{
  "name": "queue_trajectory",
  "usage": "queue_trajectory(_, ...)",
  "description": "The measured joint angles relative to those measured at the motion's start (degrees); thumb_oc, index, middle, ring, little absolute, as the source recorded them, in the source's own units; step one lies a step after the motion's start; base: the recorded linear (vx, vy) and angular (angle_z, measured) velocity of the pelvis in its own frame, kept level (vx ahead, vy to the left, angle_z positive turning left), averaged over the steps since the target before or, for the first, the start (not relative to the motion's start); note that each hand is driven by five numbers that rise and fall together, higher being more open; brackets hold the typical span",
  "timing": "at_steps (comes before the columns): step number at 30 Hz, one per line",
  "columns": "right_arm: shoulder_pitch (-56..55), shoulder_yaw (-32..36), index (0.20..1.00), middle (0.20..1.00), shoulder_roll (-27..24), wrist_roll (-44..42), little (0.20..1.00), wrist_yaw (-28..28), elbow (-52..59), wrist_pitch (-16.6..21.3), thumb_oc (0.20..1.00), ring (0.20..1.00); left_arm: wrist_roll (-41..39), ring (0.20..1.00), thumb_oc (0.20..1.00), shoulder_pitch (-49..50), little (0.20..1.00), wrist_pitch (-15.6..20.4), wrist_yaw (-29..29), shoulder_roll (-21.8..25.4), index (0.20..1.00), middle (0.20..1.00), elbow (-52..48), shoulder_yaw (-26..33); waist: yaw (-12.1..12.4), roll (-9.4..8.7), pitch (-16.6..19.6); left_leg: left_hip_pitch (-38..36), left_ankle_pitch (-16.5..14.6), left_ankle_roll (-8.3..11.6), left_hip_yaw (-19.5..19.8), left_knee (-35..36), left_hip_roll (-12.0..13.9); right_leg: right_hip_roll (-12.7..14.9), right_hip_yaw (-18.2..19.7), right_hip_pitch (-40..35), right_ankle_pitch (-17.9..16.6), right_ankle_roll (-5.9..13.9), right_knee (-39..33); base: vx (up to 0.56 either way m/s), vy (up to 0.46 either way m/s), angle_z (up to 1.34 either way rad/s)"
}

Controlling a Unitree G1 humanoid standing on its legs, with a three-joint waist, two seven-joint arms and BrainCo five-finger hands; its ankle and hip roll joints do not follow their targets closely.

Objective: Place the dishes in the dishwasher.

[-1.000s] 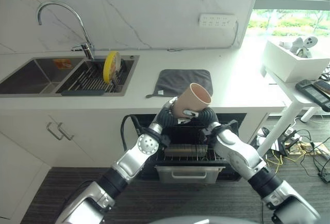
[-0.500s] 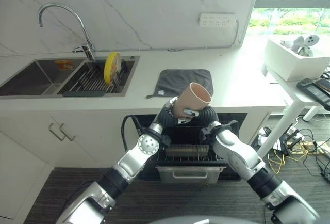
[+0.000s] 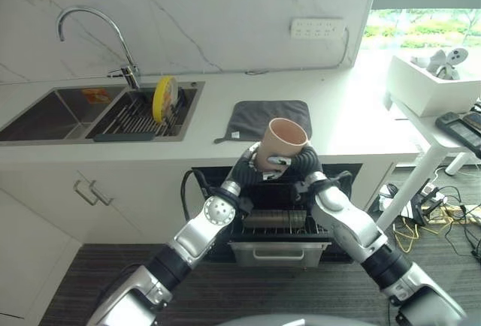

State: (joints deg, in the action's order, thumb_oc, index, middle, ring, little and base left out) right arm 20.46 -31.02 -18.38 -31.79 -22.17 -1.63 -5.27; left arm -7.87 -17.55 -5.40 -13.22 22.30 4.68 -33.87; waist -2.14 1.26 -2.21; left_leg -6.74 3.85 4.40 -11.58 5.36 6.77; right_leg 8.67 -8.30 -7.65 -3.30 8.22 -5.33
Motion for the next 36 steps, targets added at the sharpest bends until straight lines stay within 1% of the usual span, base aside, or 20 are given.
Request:
queue_trajectory(2,0.0,0.0,1.000,1.000,-0.1,-0.9,1.000,0.3,0.0,0.0,1.000,1.000,0.0,0.200,0.200,0.0,0.200,0.0,0.1,0.2,0.200,0.200,0.0,0.0,0.0,0.03,0.0,0.0,0.0,0.00,0.0,0.0,0.0,0.0,0.0,0.0,0.0,0.00,0.0,0.00,0.000,0.00)
queue_trajectory(3,0.0,0.1,0.200,0.200,-0.3,-2.3,0.200,1.6,-0.1,0.0,0.200,0.200,0.0,0.200,0.200,0.1,0.200,0.0,0.3,0.6,0.200,0.200,0.0,0.0,0.0,0.02,0.0,0.0,0.0,0.01,0.0,0.0,0.0,0.0,-0.1,0.0,0.0,0.00,0.0,0.00,0.000,0.00)
queue_trajectory(12,0.0,0.2,0.200,0.200,-1.5,-2.0,0.200,3.7,-0.3,0.1,0.200,0.200,0.0,0.200,0.200,0.1,0.200,0.4,0.7,1.0,0.200,0.200,-0.1,0.1,1.2,-0.09,0.1,0.2,0.0,0.02,0.4,0.0,0.0,-0.1,-0.4,-0.1,0.0,-0.02,0.0,0.00,0.000,0.01)
queue_trajectory(23,0.0,0.2,0.200,0.200,-1.9,-2.2,0.200,4.9,-0.7,0.2,0.200,0.200,0.1,0.200,0.200,0.1,0.200,0.4,1.8,1.6,0.200,0.200,-0.1,0.2,1.2,-0.85,0.1,0.6,0.1,0.04,1.4,-0.3,-0.1,-0.1,-1.5,-0.6,0.1,-0.01,0.3,0.00,0.000,0.05)
queue_trajectory(24,0.0,0.2,0.200,0.200,-1.9,-2.2,0.200,4.9,-0.8,0.3,0.200,0.200,0.1,0.354,0.354,0.1,0.354,0.5,1.8,1.7,0.354,0.354,-0.1,0.2,1.2,-0.85,0.1,0.6,0.1,0.04,1.4,-0.3,-0.1,-0.1,-1.5,-0.6,0.1,-0.01,0.3,0.00,0.000,0.00)
queue_trajectory(25,0.0,0.2,0.200,0.200,-1.9,-2.6,0.200,4.9,-0.8,0.6,0.200,0.200,0.1,0.548,0.548,0.1,0.548,0.6,1.8,1.7,0.548,0.548,-0.1,0.1,1.2,-0.85,0.1,0.6,0.1,0.05,1.4,-0.3,-0.1,-0.1,-1.5,-0.7,0.1,-0.01,0.3,0.00,0.000,0.00)
queue_trajectory(26,-0.1,0.2,0.200,0.200,-1.9,-3.2,0.200,4.9,-0.8,0.9,0.200,0.200,0.0,1.000,1.000,0.1,1.000,0.9,1.8,1.7,1.000,1.000,-0.1,0.1,1.2,-0.85,0.1,0.6,0.1,0.05,1.4,-0.3,-0.1,-0.1,-1.5,-0.7,0.1,-0.01,0.3,0.00,0.000,0.00)
queue_trajectory(28,-0.1,0.1,0.200,0.200,-1.8,-3.3,0.200,5.7,-0.8,1.5,0.200,0.200,0.0,1.000,1.000,0.1,1.000,0.9,2.2,1.7,1.000,1.000,0.0,0.0,1.1,-0.85,0.1,0.6,0.1,0.06,1.5,-0.3,-0.1,-0.1,-1.6,-0.8,0.1,-0.01,0.3,0.00,0.000,0.00)
queue_trajectory(30,-0.1,0.0,0.200,0.200,-1.5,-3.3,0.200,6.7,-0.8,2.8,0.200,0.200,0.0,1.000,1.000,0.8,1.000,0.8,2.2,1.8,1.000,1.000,0.3,0.1,1.1,-0.85,0.1,0.6,0.1,0.07,1.5,-0.3,-0.1,-0.1,-1.6,-0.8,0.1,-0.01,0.3,0.00,0.000,0.00)
queue_trajectory(33,-0.1,0.0,0.200,0.200,-1.5,-3.4,0.200,6.7,-0.6,4.0,0.200,0.200,-0.1,1.000,1.000,2.4,1.000,0.2,2.4,2.0,1.000,1.000,1.0,0.0,1.1,-0.85,0.1,0.6,0.1,0.07,1.5,-0.3,-0.1,-0.1,-1.6,-0.8,0.1,-0.01,0.3,0.00,0.000,0.00)
queue_trajectory(35,-0.1,0.1,0.200,0.200,-0.9,-5.2,0.200,6.8,0.2,5.8,0.200,0.200,0.0,1.000,1.000,3.4,1.000,-0.3,3.8,1.8,1.000,1.000,3.0,-2.2,1.0,-0.83,0.1,0.6,0.1,0.07,1.5,-0.1,-0.1,-0.1,-1.6,-0.8,0.1,-0.03,0.3,0.00,0.000,0.00)
queue_trajectory(36,-0.1,0.2,0.200,0.200,-0.6,-5.5,0.200,6.9,0.4,6.0,0.200,0.200,0.0,1.000,1.000,3.8,1.000,-0.3,4.1,1.6,1.000,1.000,3.5,-2.5,1.0,-0.84,0.1,0.6,0.1,0.07,1.5,0.0,-0.1,-0.1,-1.6,-0.8,0.1,-0.03,0.3,0.00,0.000,0.00)
